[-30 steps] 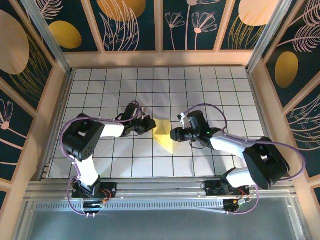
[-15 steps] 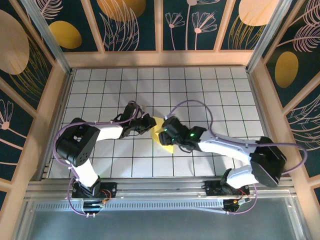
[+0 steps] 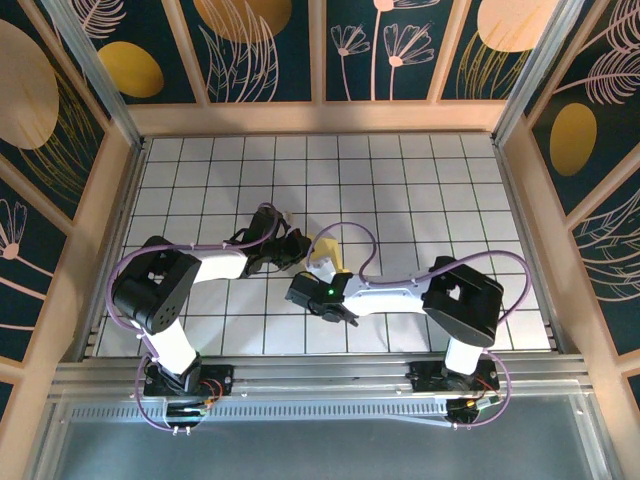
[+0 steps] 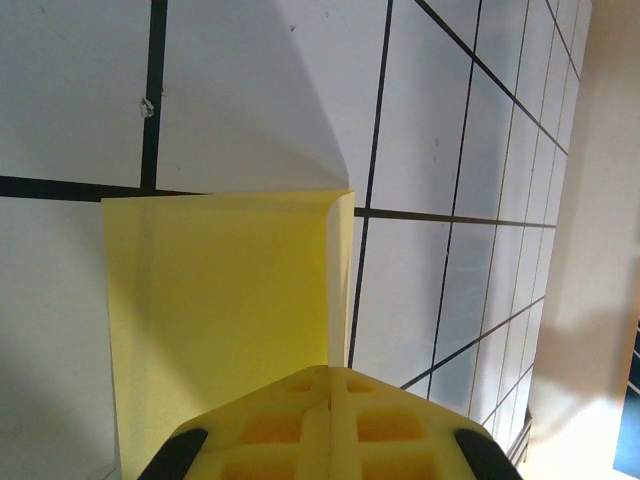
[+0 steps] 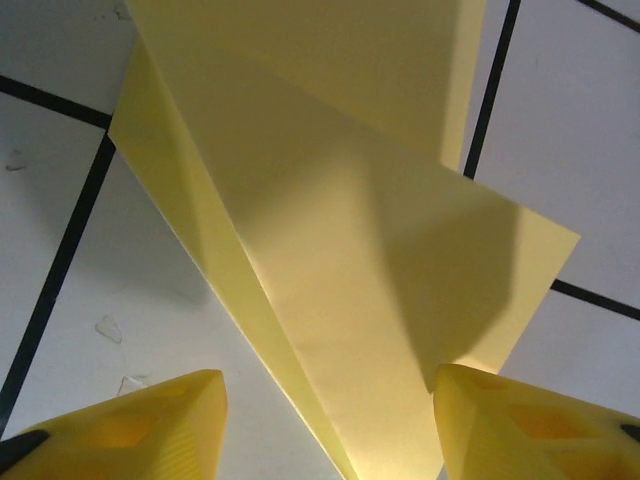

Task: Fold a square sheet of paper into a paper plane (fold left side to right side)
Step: Fourth fold the wing at the center of the table.

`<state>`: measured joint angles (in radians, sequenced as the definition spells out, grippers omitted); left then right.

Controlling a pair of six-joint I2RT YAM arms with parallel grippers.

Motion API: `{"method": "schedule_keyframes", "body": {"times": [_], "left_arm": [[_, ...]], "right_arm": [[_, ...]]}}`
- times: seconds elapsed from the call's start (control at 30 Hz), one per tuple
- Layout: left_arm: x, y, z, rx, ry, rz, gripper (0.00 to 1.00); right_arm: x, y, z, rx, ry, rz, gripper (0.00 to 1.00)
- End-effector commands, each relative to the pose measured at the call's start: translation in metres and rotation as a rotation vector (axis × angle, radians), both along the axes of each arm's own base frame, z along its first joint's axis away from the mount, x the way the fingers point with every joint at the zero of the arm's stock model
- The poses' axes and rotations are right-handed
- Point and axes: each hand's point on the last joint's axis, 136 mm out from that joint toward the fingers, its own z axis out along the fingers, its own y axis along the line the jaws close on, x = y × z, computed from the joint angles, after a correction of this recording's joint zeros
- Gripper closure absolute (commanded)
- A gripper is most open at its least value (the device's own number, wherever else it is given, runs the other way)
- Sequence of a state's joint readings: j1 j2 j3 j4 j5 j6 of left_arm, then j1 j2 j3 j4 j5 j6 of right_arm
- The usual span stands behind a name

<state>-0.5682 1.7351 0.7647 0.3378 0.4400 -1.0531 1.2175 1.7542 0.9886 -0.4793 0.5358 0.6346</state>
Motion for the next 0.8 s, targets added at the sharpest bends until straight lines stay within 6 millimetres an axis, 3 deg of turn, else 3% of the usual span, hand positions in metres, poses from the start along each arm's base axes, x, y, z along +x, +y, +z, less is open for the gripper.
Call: {"method": "schedule_keyframes", "body": {"times": [0.0,0.43,0.77], "left_arm": [[-0.003,-0.001,0.003,-0.003,0.017,0.007,1.0],[-0.003,-0.003,0.002,0.007,0.018,0.0,1.0],[-0.002,-0.003,0.004,0.014,0.013,-0.003,0.97]], "right_arm": [[0.009,0.001,0.009,-0.008,-0.069,-0.032,0.46],[0.011,-0.002,0.002,-0.037,-0.075,-0.039,0.63],[0.01,-0.007,-0.002,-0.057,-0.064,-0.041,0.85]]}}
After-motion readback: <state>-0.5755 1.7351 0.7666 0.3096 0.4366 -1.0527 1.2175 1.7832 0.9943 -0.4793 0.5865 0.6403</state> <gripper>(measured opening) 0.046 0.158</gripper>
